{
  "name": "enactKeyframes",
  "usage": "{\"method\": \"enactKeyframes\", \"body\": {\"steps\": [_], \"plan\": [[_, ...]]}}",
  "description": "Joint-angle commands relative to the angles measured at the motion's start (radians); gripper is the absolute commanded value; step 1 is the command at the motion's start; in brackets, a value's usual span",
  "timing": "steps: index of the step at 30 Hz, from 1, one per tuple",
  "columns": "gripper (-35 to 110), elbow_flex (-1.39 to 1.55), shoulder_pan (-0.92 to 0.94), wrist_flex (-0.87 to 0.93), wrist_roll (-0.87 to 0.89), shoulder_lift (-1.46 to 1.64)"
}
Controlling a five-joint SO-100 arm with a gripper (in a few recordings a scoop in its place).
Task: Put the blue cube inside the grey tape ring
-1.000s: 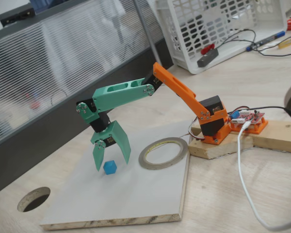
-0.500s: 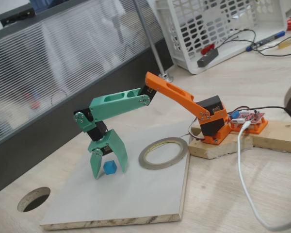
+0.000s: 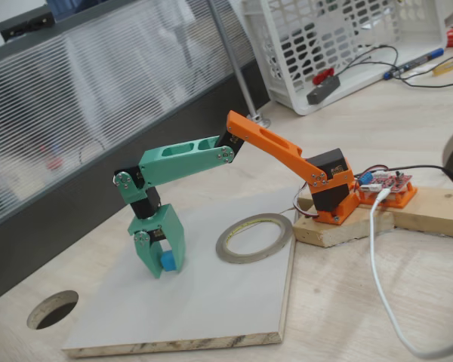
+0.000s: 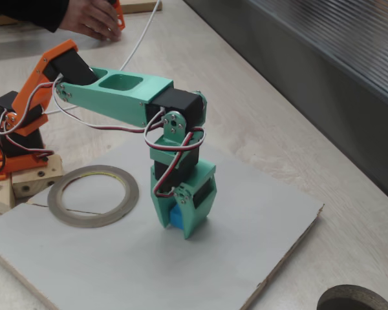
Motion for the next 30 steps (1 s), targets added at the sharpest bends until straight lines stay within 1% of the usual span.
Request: {"method": "enactKeyframes", "body": {"steps": [1, 5, 30], "plan": [[20, -0.026, -0.014, -0.011, 0.009, 0.011], [18, -0.026, -0.014, -0.012, 0.009, 0.011], [17, -0.014, -0.015, -0.011, 0.014, 0.012]]}}
